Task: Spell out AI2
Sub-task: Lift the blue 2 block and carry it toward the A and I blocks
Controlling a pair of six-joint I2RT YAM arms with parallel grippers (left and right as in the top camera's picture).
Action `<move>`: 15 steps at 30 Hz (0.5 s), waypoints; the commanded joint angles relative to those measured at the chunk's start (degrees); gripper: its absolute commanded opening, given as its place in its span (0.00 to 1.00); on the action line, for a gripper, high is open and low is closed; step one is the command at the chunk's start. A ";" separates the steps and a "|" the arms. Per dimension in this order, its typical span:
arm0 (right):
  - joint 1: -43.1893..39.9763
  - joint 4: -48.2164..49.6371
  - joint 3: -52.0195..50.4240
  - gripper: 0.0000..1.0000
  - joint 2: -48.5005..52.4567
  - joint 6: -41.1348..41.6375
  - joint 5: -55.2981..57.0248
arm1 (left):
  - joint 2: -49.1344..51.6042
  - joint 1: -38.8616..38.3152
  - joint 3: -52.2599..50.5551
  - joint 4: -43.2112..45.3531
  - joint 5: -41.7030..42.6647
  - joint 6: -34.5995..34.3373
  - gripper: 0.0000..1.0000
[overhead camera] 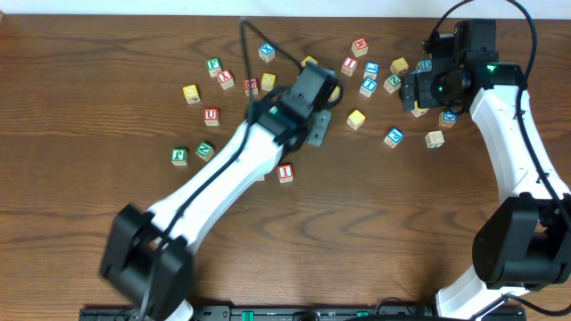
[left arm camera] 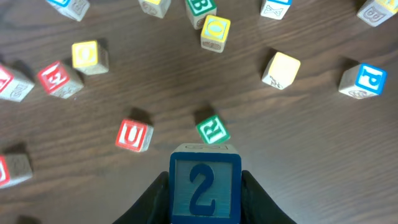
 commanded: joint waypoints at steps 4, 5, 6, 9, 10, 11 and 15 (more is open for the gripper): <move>-0.24 0.55 1.29 0.99 -0.87 1.09 0.46 | -9.31 0.11 -11.26 6.73 1.64 -8.20 0.08; -0.24 0.52 1.29 0.99 -0.87 1.09 0.46 | -9.73 0.00 -12.90 7.74 1.64 -9.90 0.08; -0.24 0.48 1.31 0.99 -0.87 1.09 0.46 | -9.88 -0.13 -14.49 8.74 1.64 -11.87 0.08; -0.24 0.48 1.31 0.99 -0.87 1.09 0.46 | -9.86 -1.14 -18.49 11.82 1.66 -15.61 0.07; -0.24 0.48 1.31 0.99 -0.87 1.09 0.44 | -9.86 -1.57 -19.71 13.09 1.66 -16.26 0.07; -0.24 0.48 1.31 0.99 -0.87 1.09 0.46 | -9.86 -2.23 -20.94 14.56 1.62 -16.96 0.07; -0.24 0.48 1.31 0.99 -0.87 1.09 0.44 | -9.77 -4.07 -23.61 18.27 1.11 -18.47 0.07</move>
